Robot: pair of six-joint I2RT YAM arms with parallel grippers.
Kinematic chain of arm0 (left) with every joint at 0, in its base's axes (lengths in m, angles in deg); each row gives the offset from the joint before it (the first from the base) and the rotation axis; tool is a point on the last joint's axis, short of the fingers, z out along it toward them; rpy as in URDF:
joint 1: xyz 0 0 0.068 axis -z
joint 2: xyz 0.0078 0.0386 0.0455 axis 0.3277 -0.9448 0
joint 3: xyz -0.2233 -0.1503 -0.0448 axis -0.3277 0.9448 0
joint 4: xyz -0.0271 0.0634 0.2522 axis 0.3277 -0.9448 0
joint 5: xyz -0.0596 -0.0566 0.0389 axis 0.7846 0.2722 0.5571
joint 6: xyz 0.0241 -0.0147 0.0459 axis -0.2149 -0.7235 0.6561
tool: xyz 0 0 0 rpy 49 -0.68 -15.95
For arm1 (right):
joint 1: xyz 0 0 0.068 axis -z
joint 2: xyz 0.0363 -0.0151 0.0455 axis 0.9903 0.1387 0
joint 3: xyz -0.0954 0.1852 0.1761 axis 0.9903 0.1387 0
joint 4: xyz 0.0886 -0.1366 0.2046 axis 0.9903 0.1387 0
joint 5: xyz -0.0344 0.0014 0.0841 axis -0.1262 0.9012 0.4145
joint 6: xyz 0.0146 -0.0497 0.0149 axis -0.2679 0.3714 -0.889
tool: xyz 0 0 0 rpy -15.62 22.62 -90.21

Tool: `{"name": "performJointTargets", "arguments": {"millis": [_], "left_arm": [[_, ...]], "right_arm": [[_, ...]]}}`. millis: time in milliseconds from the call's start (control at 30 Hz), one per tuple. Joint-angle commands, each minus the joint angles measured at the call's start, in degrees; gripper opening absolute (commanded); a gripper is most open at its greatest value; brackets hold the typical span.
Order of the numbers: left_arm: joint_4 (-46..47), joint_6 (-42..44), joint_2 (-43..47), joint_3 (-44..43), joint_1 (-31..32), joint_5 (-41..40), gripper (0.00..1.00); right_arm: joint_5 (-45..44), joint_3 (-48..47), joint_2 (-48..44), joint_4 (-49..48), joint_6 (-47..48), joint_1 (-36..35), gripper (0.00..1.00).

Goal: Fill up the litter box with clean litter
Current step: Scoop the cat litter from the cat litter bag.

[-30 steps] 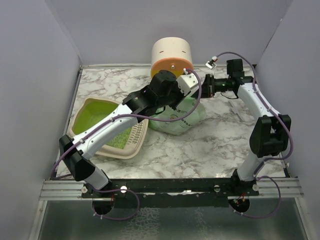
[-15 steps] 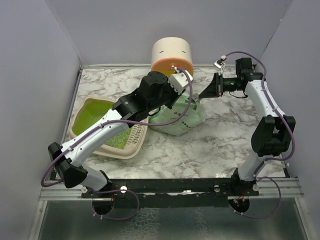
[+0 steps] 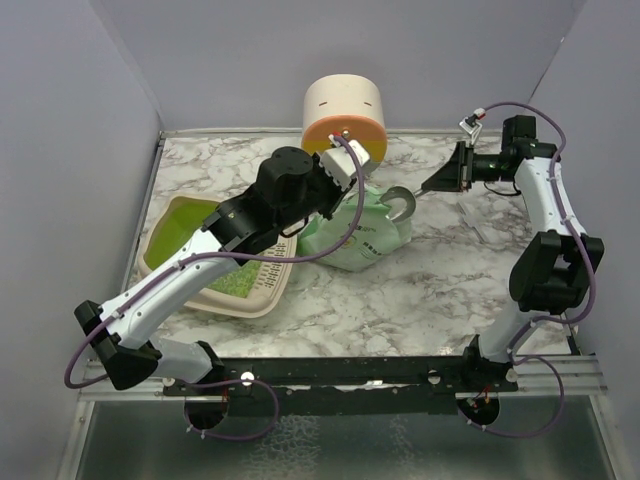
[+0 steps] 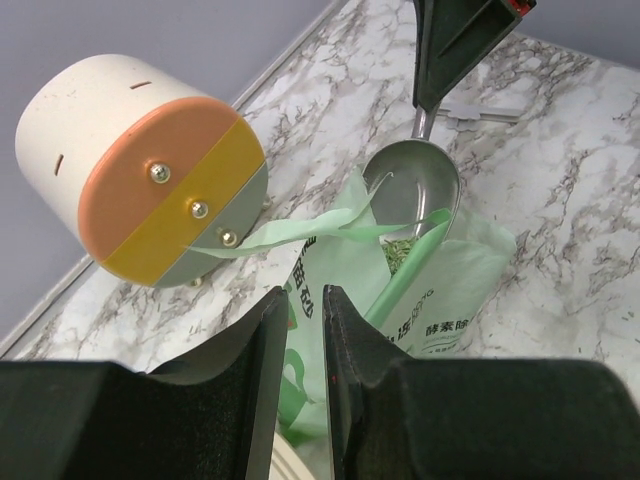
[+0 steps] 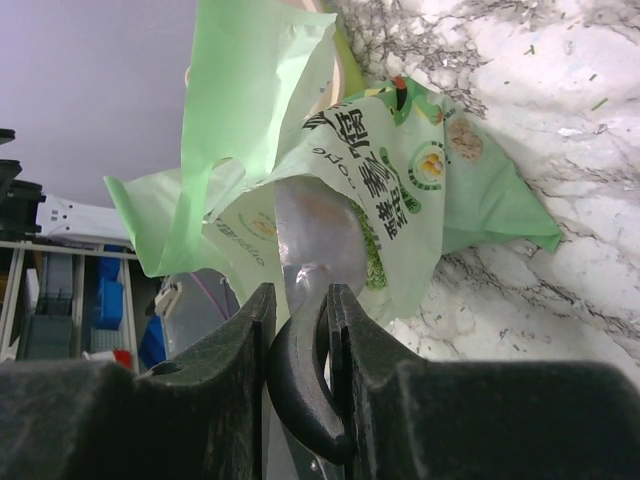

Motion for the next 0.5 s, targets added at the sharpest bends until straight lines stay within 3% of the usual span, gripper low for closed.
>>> {"name": "performJointTargets", "arguments": {"millis": [0, 467], "left_arm": [[1.76, -0.49, 2.38, 0.25, 0.32, -1.75, 0.24], [2.89, -0.40, 4.74, 2.66, 0.30, -2.15, 0.24]], "right_arm": [[0.87, -2.50, 0.41, 3.77, 0.94, 2.17, 0.01], [4.99, -6.81, 1.95, 15.78, 8.57, 10.33, 0.01]]}}
